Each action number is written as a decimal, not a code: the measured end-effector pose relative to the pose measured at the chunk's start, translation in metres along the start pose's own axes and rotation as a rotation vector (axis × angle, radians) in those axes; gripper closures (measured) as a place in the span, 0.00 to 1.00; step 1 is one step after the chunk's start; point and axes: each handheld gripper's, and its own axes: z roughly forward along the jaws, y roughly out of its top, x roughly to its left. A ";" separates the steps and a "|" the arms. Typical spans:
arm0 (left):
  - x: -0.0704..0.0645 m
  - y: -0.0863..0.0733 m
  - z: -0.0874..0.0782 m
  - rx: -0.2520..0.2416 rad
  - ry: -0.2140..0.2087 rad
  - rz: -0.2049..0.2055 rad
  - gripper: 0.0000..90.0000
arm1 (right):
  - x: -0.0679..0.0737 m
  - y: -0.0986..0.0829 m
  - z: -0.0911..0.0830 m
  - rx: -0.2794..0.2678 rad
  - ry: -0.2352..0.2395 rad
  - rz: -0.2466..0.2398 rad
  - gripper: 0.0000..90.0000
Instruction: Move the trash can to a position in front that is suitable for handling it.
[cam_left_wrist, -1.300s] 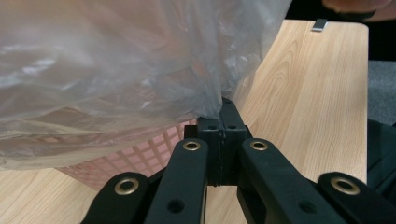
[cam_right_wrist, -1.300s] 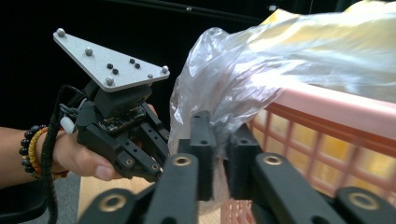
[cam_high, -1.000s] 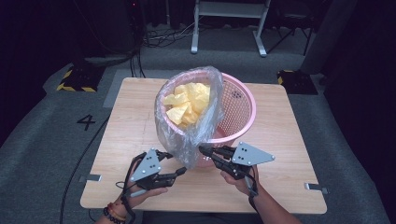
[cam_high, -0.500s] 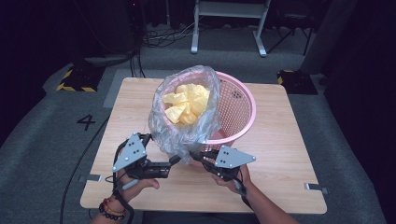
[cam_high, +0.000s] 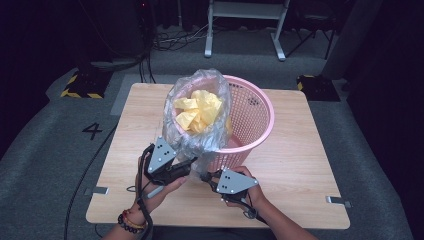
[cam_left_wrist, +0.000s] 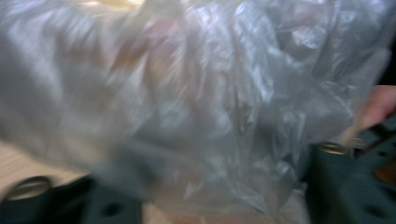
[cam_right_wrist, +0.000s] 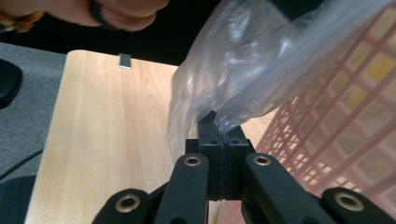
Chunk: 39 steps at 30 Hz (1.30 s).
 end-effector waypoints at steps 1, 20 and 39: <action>0.002 -0.002 0.000 -0.004 -0.005 0.000 0.76 | 0.001 -0.001 0.000 0.002 0.006 0.007 1.00; -0.007 -0.035 0.020 0.087 -0.090 0.196 1.00 | -0.017 0.009 -0.051 -0.247 -0.092 0.230 0.59; 0.024 -0.026 -0.019 -0.198 -0.147 -0.055 0.19 | -0.022 0.019 -0.007 -0.167 -0.067 0.180 1.00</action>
